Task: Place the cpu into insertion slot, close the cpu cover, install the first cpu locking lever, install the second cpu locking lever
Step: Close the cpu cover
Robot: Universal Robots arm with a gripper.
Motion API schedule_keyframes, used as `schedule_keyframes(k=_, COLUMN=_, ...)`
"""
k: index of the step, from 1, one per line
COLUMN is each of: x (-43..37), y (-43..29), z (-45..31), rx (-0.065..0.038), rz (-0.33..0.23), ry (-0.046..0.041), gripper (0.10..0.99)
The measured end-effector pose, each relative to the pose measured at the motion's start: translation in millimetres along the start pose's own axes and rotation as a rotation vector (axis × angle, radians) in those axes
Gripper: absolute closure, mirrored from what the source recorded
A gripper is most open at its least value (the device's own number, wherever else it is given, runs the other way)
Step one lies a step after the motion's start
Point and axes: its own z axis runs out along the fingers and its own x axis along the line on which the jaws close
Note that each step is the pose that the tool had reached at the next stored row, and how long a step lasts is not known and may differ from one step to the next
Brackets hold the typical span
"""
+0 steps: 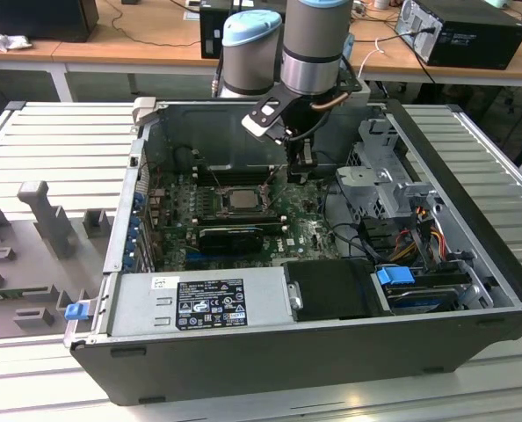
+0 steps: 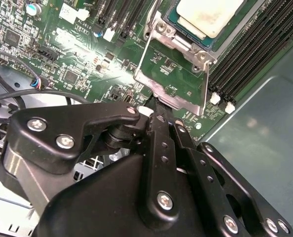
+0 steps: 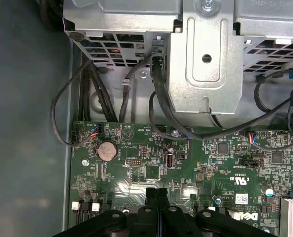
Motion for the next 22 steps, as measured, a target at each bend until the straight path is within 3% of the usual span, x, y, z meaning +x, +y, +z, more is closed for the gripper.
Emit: schedule_keyframes(k=22, x=0.3, y=-8.2, z=-0.2, rx=0.0, rz=0.0, ry=0.0, gripper=0.98)
